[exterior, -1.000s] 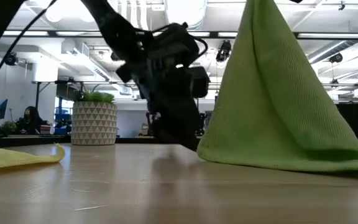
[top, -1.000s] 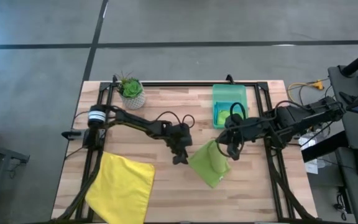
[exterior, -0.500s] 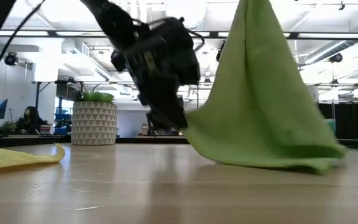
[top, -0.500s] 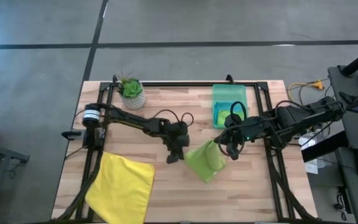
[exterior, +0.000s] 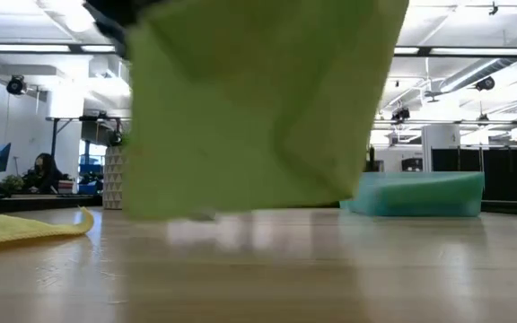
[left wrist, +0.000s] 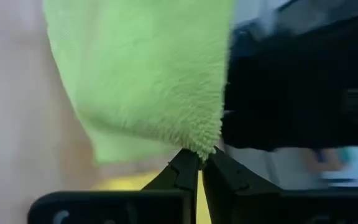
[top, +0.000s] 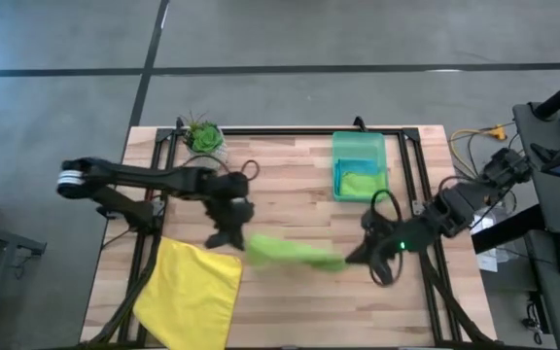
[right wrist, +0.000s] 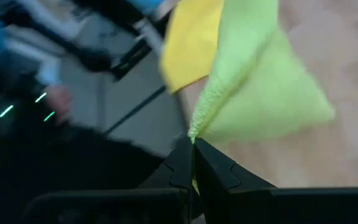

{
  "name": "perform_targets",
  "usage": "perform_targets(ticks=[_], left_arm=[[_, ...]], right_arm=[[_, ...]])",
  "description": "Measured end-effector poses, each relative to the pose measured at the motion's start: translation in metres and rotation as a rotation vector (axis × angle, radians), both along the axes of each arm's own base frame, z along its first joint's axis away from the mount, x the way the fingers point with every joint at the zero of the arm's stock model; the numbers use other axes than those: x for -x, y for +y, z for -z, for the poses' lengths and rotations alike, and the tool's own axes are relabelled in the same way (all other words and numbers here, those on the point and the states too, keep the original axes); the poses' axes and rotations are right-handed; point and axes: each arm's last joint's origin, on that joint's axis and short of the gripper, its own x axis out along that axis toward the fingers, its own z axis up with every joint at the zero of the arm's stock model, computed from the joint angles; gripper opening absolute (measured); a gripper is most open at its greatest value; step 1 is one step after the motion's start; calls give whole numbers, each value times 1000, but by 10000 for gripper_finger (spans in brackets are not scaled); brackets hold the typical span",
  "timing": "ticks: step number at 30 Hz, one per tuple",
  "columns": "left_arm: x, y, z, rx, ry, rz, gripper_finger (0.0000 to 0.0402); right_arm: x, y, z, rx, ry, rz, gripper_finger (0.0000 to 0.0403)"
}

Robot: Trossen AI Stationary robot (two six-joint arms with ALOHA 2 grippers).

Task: Fold microfiber towels
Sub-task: Fold the light green towel

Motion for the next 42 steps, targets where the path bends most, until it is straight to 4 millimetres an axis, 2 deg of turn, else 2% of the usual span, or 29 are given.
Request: perform_targets(ticks=[2,4,8,12,15,19,25,32,36,39,42], left_arm=[[14,-5,-1,26,-4,9,0],[24,-5,3,-30,-26,-24,0],[27,0,34,-209,-48,-180,0],[10,5,71,-222,-142,-235,0],[-4,7,96,-267,-146,-280,0],[-24,15,113,-337,-84,-348,0],[-44,26,118,-365,-69,-371,0],[-53,38,104,-499,-136,-453,0],[-57,40,99,-514,-154,-470,1],[-57,43,99,-530,-163,-465,18],[-55,53,100,-529,-143,-496,61]], right_arm=[[-1,15,3,-46,4,-42,9],[-4,24,14,-8,61,-62,9],[-14,26,58,155,274,-48,9],[-26,15,112,268,424,-7,9],[-32,4,151,325,534,26,9],[-35,-11,183,380,644,65,9],[-32,-28,203,415,722,93,9],[-14,-48,209,433,902,239,9],[-8,-51,208,450,909,269,9],[-4,-52,208,459,934,282,22],[3,-56,206,498,988,319,47]])
